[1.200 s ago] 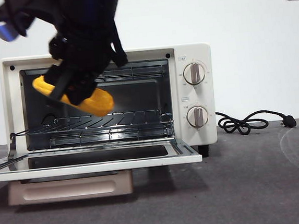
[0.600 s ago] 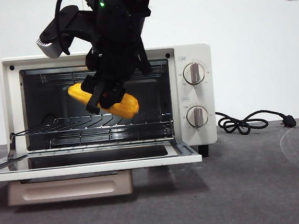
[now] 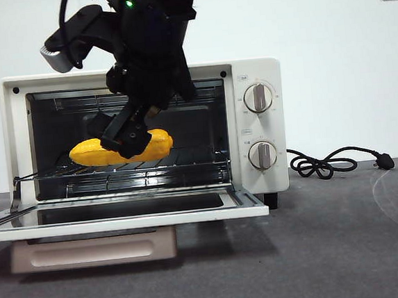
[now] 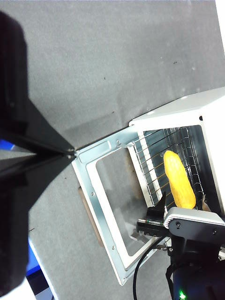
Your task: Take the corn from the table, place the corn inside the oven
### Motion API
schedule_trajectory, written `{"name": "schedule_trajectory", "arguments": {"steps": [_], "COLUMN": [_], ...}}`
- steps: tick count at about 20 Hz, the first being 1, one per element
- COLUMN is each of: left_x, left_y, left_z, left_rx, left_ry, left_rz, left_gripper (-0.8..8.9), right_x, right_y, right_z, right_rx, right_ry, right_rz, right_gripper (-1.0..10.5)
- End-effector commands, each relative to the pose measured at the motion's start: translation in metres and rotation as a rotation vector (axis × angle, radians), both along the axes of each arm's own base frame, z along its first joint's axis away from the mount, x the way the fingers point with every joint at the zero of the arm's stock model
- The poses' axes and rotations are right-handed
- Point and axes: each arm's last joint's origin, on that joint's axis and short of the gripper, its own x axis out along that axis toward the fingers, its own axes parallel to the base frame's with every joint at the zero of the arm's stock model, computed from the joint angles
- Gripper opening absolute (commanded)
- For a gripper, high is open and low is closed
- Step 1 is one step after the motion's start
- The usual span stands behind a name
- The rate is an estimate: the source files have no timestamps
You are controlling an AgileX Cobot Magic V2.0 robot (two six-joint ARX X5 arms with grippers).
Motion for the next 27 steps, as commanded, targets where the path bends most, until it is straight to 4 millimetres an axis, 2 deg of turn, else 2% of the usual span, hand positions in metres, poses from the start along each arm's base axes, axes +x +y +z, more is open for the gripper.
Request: {"name": "schedule_trajectory", "arguments": {"steps": [1,4,7,9,12,15,19,24,25,27], "left_x": [0.0,0.0,0.002,0.004,0.011,0.024,0.052,0.088,0.096,0.11], "left_y": [0.0,0.0,-0.001,-0.002,-0.006,-0.017,-0.044,-0.083,-0.089,-0.097], "left_z": [-0.001,0.0,0.003,0.007,0.015,0.023,0.03,0.024,0.021,0.013], "left_rx": [-0.01,-0.004,-0.008,-0.004,0.009,0.045,0.123,0.175,0.18,0.177], "left_ry": [-0.007,-0.015,-0.049,-0.103,-0.182,-0.229,-0.229,-0.14,-0.107,-0.037], "left_rz": [0.002,0.003,-0.008,-0.009,-0.004,-0.022,-0.093,-0.288,-0.306,-0.332], "left_gripper": [-0.06,-0.06,-0.06,-0.06,-0.06,-0.06,-0.08,-0.08,-0.08,-0.08], "right_x": [-0.007,-0.026,-0.053,-0.074,-0.107,-0.139,-0.17,-0.183,-0.185,-0.187], "right_y": [0.007,0.018,0.028,0.031,0.026,0.011,-0.019,-0.058,-0.067,-0.083], "right_z": [-0.003,0.001,0.012,0.024,0.048,0.073,0.103,0.128,0.133,0.142], "right_rx": [0.018,0.038,0.071,0.096,0.148,0.189,0.236,0.298,0.304,0.308], "right_ry": [0.007,0.01,0.018,0.03,0.074,0.138,0.253,0.405,0.413,0.412], "right_rz": [-0.011,-0.001,0.045,0.066,0.073,0.082,0.104,0.091,0.08,0.074], "right_gripper": [4.1,4.1,4.0,3.9,3.1,2.2,0.6,0.5,0.0,-0.2]}}
